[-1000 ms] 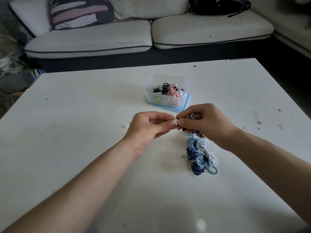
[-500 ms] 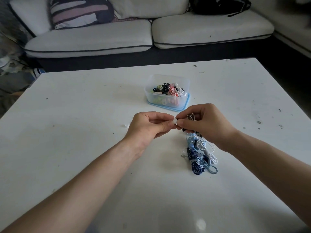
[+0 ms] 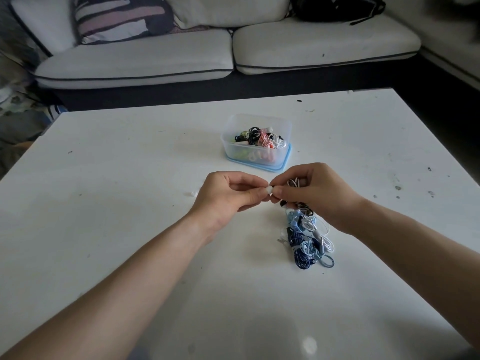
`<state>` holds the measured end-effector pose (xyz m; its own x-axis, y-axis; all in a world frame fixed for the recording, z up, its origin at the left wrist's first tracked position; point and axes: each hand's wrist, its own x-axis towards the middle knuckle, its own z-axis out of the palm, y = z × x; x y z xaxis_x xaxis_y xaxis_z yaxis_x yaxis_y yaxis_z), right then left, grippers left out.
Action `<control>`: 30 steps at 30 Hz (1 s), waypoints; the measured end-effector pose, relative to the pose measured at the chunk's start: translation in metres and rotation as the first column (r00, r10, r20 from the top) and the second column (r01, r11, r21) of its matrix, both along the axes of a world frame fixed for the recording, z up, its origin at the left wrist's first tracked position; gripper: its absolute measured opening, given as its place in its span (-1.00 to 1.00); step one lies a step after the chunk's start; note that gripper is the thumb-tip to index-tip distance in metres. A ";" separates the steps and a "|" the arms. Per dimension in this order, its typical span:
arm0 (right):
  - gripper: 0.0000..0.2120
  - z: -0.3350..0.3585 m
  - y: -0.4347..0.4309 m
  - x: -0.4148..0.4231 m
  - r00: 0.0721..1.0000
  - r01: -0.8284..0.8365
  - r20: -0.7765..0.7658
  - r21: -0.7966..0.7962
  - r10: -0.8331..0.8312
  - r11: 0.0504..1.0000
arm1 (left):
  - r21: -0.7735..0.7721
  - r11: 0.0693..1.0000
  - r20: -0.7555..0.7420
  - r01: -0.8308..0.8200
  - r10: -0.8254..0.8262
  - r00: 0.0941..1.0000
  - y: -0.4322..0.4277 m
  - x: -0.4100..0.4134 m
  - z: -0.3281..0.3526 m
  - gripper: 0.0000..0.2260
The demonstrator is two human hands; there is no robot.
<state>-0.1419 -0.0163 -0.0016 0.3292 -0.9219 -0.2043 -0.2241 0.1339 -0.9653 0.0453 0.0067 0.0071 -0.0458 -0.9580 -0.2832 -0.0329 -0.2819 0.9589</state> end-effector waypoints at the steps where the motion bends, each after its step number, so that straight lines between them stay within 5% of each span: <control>1: -0.97 0.002 0.000 0.000 1.000 0.004 -0.026 -0.046 -0.005 0.999 | 0.038 0.999 -0.072 -0.001 0.004 0.997 -0.001 0.000 0.000 -0.84; 6: -0.97 0.004 -0.001 0.000 0.999 0.011 -0.048 -0.146 -0.018 0.989 | 0.114 0.993 -0.286 -0.007 0.040 0.957 -0.003 0.000 -0.005 -0.75; 12: -0.93 -0.001 -0.003 -0.003 0.997 -0.031 0.079 0.071 0.025 0.997 | -0.114 0.993 0.050 0.040 -0.035 0.998 -0.003 0.001 -0.004 -0.90; 22: -0.95 -0.003 -0.006 -0.002 0.991 0.001 0.131 0.049 -0.007 0.999 | -0.040 0.999 -0.147 0.011 -0.017 0.989 -0.002 0.000 -0.002 -0.78; 30: -0.90 -0.001 -0.002 0.001 0.999 0.017 0.047 -0.078 -0.013 0.997 | -0.020 1.000 -0.127 -0.006 0.003 0.992 -0.003 0.000 -0.006 -0.79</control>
<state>-0.1413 -0.0180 -0.0030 0.3224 -0.9395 -0.1157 -0.1770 0.0603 -0.9824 0.0456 0.0038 0.0014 -0.0756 -0.9639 -0.2554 0.0912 -0.2617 0.9608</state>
